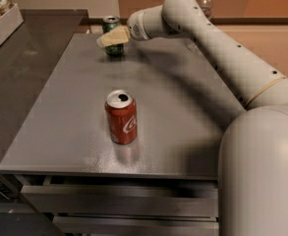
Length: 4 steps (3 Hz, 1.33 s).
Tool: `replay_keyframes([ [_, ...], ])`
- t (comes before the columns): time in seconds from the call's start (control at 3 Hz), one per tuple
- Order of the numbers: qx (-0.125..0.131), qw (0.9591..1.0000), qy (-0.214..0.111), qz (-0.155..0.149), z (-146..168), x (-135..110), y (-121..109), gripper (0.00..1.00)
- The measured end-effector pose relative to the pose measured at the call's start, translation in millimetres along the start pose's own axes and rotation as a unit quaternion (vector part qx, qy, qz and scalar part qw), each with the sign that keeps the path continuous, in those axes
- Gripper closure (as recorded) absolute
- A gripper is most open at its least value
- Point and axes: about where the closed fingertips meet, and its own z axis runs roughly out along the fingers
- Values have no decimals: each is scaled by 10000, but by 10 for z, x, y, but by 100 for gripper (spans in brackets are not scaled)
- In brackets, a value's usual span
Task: Move green can near coke can
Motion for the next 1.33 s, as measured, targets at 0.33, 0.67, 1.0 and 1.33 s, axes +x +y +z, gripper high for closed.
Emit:
replay_keyframes([
  [0.33,31,9999,-163,37,41,26,34,0],
  [0.67,93,9994,-309,80,120,25,-16,0],
  [1.0,157,9990,-409,92,182,7,-86,0],
  [1.33,195,9987,-467,98,218,-6,-127,0],
])
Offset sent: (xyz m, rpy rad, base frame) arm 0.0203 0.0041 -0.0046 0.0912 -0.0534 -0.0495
